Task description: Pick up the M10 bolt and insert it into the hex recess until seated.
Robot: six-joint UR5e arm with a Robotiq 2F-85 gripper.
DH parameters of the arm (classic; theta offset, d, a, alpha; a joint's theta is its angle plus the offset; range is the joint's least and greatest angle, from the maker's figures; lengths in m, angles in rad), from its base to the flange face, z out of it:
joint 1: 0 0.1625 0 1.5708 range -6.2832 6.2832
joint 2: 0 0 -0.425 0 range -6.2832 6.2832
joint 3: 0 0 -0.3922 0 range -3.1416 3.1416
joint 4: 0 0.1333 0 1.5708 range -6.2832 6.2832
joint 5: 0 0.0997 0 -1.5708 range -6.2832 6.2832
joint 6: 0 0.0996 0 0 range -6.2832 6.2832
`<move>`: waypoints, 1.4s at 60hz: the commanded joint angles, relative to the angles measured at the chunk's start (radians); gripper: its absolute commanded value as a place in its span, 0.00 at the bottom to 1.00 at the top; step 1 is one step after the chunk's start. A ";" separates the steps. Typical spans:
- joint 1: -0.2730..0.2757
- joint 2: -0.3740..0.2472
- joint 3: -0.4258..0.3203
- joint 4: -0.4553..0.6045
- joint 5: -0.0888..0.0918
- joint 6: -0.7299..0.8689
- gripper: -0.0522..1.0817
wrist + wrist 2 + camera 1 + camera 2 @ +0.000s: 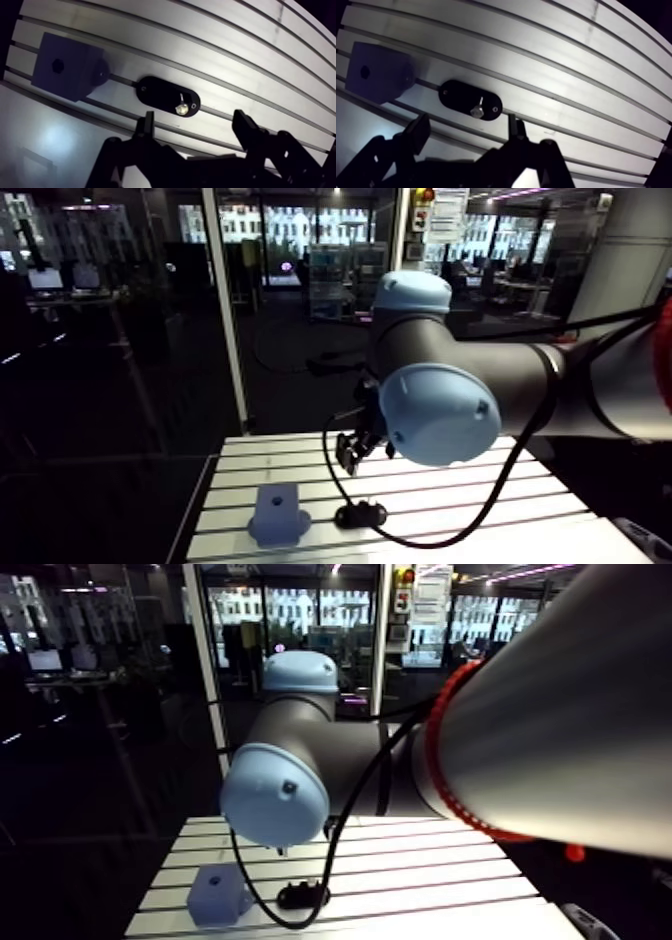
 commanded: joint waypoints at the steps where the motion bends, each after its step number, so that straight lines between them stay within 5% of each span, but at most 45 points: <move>1: -0.001 0.046 0.021 -0.067 -0.005 -0.005 0.36; 53: 0.004 0.049 0.072 -0.117 -0.009 -0.064 0.43; 65: 0.007 0.055 0.093 -0.166 -0.045 -0.065 0.43; 84: 0.008 0.073 0.101 -0.190 -0.047 -0.064 0.43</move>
